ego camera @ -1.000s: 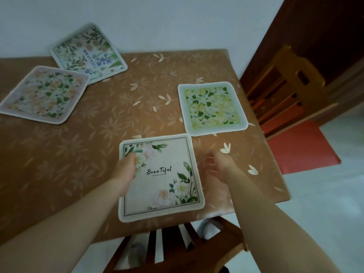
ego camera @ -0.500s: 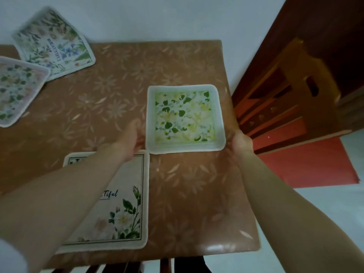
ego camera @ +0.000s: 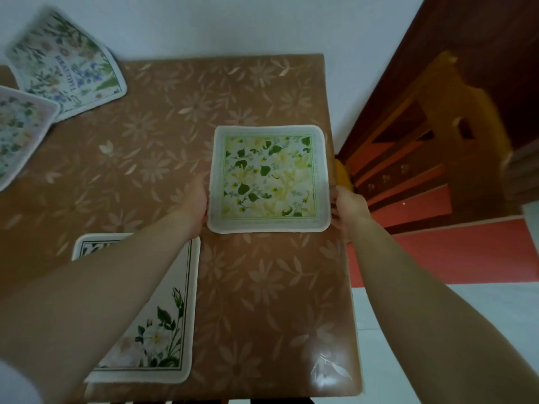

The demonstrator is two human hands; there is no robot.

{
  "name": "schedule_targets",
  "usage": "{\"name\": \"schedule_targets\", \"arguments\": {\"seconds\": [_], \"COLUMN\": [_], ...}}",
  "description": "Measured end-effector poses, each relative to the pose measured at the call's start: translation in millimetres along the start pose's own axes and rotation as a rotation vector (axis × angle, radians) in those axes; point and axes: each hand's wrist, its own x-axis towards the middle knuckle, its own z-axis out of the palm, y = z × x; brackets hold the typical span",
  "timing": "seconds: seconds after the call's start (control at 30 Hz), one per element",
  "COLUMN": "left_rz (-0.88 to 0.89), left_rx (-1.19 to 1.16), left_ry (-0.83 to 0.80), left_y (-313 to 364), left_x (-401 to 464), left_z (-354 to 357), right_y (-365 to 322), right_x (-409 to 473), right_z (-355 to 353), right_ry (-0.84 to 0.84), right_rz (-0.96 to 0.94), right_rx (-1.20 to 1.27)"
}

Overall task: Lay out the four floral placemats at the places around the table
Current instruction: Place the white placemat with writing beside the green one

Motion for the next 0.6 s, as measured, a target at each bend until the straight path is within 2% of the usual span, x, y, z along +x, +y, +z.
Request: {"name": "schedule_targets", "arguments": {"seconds": [0.27, 0.4, 0.47, 0.6], "left_rz": [-0.066, -0.129, -0.148, -0.168], "left_rx": [0.062, 0.05, 0.058, 0.083], "left_ry": [0.083, 0.126, 0.176, 0.271], "left_y": [1.8, -0.3, -8.8, -35.1], "left_x": [-7.0, -10.8, -13.8, -29.4], "left_z": [-15.8, -50.6, -79.3, -151.3], "right_y": [-6.2, 0.2, 11.6, 41.8], "right_x": [-17.2, -40.0, -52.9, -90.7], "right_z": [1.4, 22.8, 46.0, 103.9], "right_ry": [0.066, 0.152, 0.076, -0.249], "right_rz": [-0.021, -0.146, -0.152, 0.067], "right_rx": [-0.033, -0.063, -0.069, -0.07]}}
